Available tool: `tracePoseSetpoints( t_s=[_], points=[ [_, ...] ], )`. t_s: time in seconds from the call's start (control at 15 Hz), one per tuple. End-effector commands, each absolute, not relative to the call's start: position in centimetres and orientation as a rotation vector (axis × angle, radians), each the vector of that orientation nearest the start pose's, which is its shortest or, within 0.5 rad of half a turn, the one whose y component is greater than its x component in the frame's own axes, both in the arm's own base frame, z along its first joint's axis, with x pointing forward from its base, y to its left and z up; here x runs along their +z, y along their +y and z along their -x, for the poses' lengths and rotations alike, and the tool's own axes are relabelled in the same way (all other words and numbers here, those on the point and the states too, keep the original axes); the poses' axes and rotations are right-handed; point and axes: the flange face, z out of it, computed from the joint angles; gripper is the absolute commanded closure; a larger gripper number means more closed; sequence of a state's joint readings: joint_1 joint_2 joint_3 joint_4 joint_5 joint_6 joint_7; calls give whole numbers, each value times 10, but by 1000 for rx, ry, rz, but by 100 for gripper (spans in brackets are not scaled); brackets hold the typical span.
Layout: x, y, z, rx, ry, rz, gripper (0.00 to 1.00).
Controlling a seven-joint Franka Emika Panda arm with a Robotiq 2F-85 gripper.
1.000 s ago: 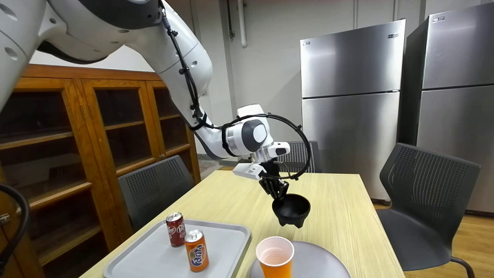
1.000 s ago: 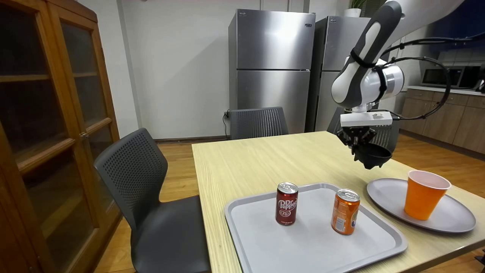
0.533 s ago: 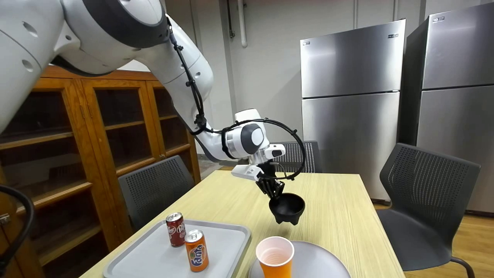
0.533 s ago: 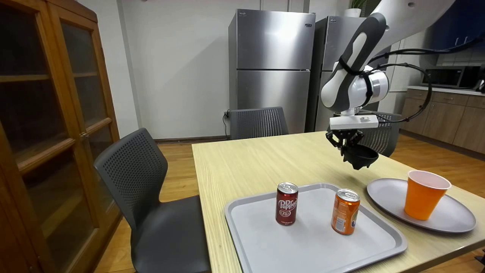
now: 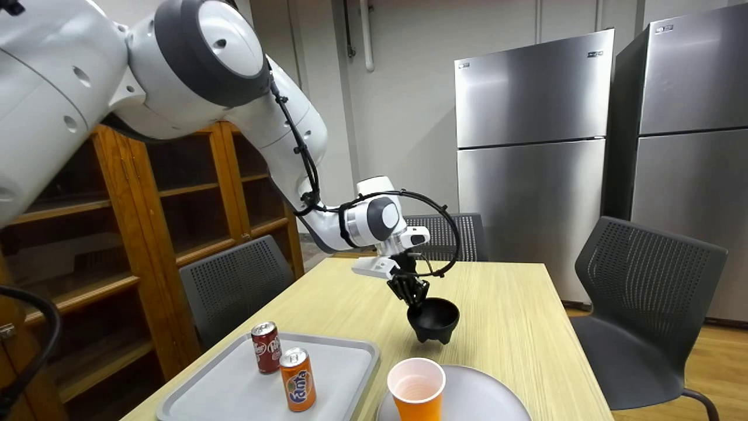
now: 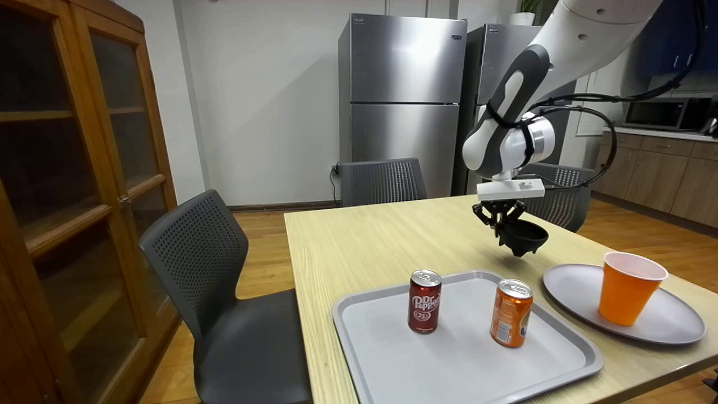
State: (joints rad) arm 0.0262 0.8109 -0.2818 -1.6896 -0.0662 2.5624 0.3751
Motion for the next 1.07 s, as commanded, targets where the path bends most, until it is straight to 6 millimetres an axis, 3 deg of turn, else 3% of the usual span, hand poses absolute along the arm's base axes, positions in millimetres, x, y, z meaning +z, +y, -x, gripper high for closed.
tracePoseSetpoints(
  t_s=[0.0, 0.6, 0.67, 0.73, 1.0],
  points=[
    [143, -150, -680, -129, 796, 3295, 98],
    [135, -150, -691, -105, 781, 3315, 98],
    [134, -149, -691, -100, 774, 3319, 66],
    [134, -149, -692, -101, 773, 3320, 65],
    [140, -150, -691, -111, 776, 3313, 38]
  ],
)
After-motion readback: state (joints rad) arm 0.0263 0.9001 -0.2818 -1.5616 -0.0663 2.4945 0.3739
